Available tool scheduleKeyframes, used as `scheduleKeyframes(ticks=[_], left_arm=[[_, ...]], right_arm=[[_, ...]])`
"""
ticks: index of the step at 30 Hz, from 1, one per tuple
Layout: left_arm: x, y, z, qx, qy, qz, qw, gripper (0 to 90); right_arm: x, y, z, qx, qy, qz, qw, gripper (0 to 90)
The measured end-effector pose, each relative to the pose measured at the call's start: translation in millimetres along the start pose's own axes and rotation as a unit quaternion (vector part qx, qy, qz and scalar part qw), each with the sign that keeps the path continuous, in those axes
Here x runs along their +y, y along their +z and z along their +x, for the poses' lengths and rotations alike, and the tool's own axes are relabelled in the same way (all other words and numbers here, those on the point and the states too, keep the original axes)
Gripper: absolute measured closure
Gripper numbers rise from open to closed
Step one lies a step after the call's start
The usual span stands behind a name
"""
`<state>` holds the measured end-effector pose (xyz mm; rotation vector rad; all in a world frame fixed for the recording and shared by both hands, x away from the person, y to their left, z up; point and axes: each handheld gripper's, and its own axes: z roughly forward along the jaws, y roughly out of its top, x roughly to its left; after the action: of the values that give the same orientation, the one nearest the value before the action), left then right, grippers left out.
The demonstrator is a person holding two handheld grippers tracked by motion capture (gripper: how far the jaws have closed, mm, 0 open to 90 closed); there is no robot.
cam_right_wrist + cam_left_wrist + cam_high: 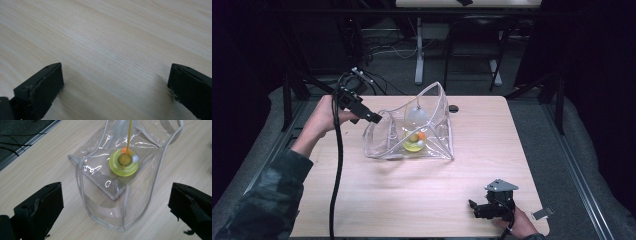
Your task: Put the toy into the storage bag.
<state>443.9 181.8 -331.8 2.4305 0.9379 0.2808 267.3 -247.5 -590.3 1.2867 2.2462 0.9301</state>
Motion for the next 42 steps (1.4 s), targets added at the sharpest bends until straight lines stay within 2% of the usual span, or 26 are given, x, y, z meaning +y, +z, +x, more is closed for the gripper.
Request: scheduleKeyframes(ticks=[6, 17, 22, 28, 38, 42], left_arm=[[-29.2, -9.4, 1.1, 0.008, -0.006, -0.012, 0.9999, 0.0], [-79.2, -6.5, 2.7, 0.016, -0.027, -0.017, 0.9994, 0.0], [-101.3, 0.9, 1.9, 0.016, -0.036, -0.013, 0.9991, 0.0], [-127.6, 15.1, 1.4, 0.008, -0.048, 0.004, 0.9988, 0.0], [-169.0, 38.9, -1.2, 0.008, -0.075, 0.012, 0.9971, 0.0], [-182.7, 46.3, -1.3, 0.003, -0.088, 0.007, 0.9961, 0.0]], right_arm=[[0.0, 0.0, 0.0, 0.000, 0.000, 0.000, 1.0000, 0.0], [0.0, 0.0, -0.1, 0.000, 0.000, 0.000, 1.0000, 0.0], [0.0, 0.0, 0.0, 0.003, 0.002, -0.001, 1.0000, 0.0], [0.2, -0.1, 0.0, 0.002, 0.001, 0.000, 1.0000, 0.0], [0.2, 0.0, 0.1, 0.002, 0.001, 0.000, 1.0000, 0.0], [0.1, 0.1, 0.1, 0.002, 0.002, -0.001, 1.0000, 0.0]])
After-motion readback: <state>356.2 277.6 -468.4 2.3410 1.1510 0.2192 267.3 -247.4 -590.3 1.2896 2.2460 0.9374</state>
